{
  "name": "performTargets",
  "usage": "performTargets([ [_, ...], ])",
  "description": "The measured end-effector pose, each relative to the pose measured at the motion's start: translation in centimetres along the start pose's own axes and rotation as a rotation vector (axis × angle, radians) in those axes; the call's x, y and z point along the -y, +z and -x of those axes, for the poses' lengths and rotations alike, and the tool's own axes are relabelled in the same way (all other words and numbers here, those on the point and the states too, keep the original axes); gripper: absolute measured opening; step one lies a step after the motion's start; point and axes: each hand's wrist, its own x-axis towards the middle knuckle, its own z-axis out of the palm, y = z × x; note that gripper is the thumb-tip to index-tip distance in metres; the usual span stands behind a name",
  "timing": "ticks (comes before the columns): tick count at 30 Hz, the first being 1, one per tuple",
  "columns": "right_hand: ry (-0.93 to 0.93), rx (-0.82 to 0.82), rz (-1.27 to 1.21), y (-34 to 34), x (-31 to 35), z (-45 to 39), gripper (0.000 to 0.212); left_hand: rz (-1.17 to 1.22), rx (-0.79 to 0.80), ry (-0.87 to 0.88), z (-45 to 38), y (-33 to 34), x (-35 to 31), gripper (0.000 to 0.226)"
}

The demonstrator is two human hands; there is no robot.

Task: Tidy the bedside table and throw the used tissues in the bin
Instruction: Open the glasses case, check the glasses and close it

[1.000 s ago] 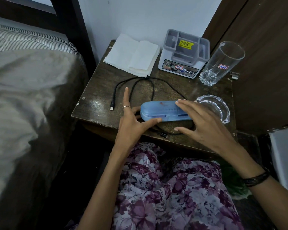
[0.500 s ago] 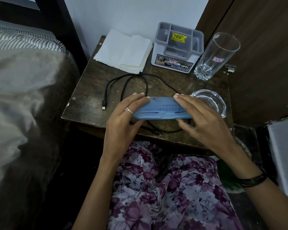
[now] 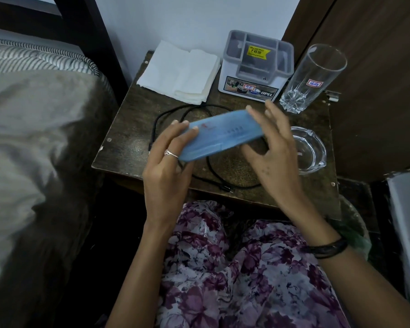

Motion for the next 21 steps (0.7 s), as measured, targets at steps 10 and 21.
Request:
performTargets([
  [10, 0.784, 0.145, -1.11, 7.0, 6.1, -5.7, 0.045, -0.115, -0.15, -0.076, -0.2, -1.2, 2.8, 0.043],
  [21, 0.648, 0.183, -0.862, 14.8, 7.9, -10.0, 0.05, -0.008, -0.095, -0.419, -2.5, -2.1, 6.8, 0.048],
])
